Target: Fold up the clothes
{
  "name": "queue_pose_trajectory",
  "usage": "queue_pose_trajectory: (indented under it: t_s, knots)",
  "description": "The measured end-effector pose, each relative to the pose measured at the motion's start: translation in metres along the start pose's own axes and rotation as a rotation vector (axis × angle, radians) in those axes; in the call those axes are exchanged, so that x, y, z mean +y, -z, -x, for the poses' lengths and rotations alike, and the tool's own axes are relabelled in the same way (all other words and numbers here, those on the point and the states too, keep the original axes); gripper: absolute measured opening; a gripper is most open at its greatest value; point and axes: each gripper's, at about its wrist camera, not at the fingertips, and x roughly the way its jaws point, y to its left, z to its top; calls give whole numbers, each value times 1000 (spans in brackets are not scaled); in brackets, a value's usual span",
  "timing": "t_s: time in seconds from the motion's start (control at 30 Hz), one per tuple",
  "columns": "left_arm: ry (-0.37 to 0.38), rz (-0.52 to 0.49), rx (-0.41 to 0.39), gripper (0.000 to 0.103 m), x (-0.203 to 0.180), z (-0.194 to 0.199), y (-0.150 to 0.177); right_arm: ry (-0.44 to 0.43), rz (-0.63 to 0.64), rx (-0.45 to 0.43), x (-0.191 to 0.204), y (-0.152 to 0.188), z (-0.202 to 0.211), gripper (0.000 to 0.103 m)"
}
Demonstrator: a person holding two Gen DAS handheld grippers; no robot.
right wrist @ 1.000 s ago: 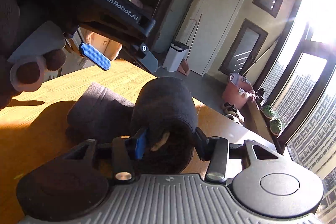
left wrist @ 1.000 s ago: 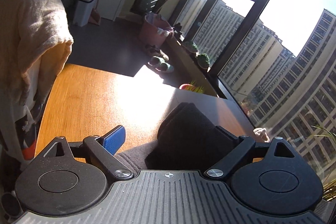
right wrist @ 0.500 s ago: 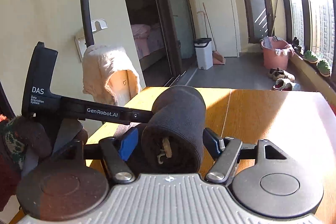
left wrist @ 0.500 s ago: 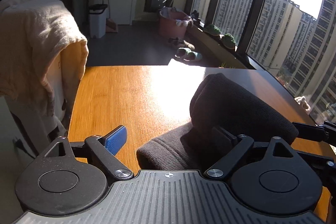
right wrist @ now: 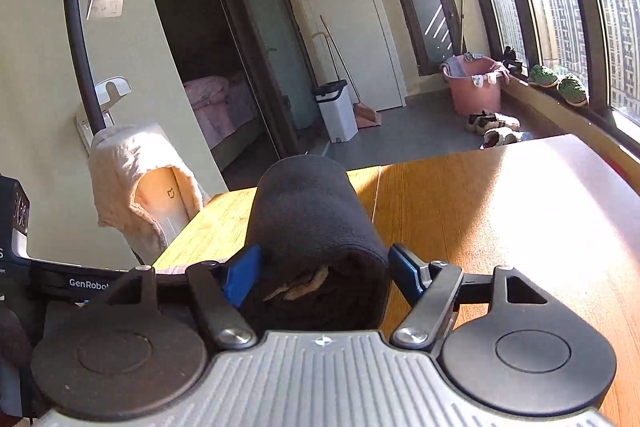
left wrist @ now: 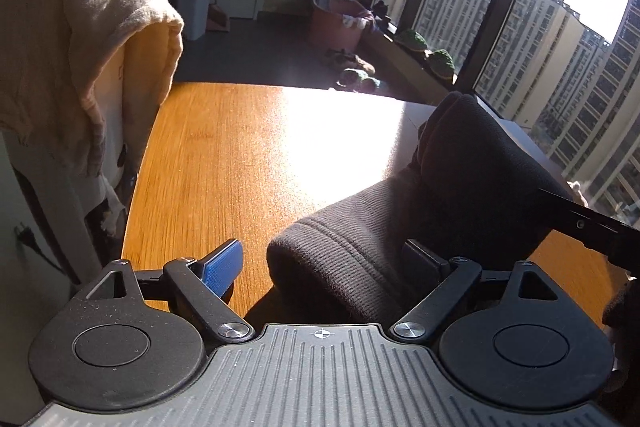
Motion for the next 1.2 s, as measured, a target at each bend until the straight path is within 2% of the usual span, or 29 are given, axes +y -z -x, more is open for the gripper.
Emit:
queue_pose_trajectory:
  t_s: [0.07, 0.1, 0.17, 0.23, 0.3, 0.4, 0.47, 0.53, 0.6, 0.63, 0.7, 0.73, 0.8, 0.83, 0.93, 1.0, 1.1, 1.13, 1.17, 1.2]
  knots:
    - [-7, -10, -1, 91, 0, 1, 4, -37, -90, 1, -11, -3, -7, 74]
    - [-7, -8, -1, 91, 1, 3, 4, -54, -124, 6, -14, -4, -12, 70]
    - [17, 46, -17, 91, 9, 10, 1, -50, -114, 11, -11, -4, -15, 56]
    - [46, 112, -42, 93, 18, 17, -4, -1, 53, 2, 16, 0, -9, 54]
    - [75, 173, -88, 95, 23, 28, -9, 59, 296, -9, 56, 14, -4, 54]
    - [125, 192, -121, 98, 22, 40, -17, 157, 689, -33, 117, 46, 1, 56]
    - [130, 172, -125, 99, 17, 44, -20, 194, 906, -51, 147, 68, 1, 58]
    - [95, 134, -112, 99, 10, 39, -18, 184, 1046, -66, 165, 85, 2, 59]
    - [70, 114, -117, 100, 10, 37, -14, 148, 1085, -57, 174, 89, 4, 64]
    - [61, 105, -121, 101, 11, 37, -13, 109, 1052, -43, 173, 85, 7, 65]
    - [40, 87, -127, 101, 14, 37, -10, -8, 899, -5, 160, 64, 18, 70]
    - [24, 76, -127, 101, 16, 39, -7, -73, 802, 16, 151, 52, 23, 73]
    - [16, 77, -125, 101, 20, 41, -2, -186, 524, 52, 120, 24, 31, 81]
    - [26, 92, -121, 101, 22, 42, -1, -213, 395, 64, 103, 13, 30, 82]
    - [50, 133, -110, 100, 26, 41, 0, -200, 112, 87, 60, -4, 11, 90]
    - [55, 143, -101, 100, 27, 40, 0, -178, 26, 138, 41, -2, -11, 91]
    - [66, 172, -90, 100, 33, 39, 2, -285, -153, 199, 22, 9, -32, 91]
    - [78, 195, -80, 100, 37, 38, 2, -316, -196, 210, 19, 13, -36, 88]
    - [81, 209, -76, 100, 39, 36, 2, -340, -217, 214, 20, 18, -39, 78]
    - [78, 212, -77, 100, 39, 34, 1, -347, -212, 211, 23, 22, -39, 76]
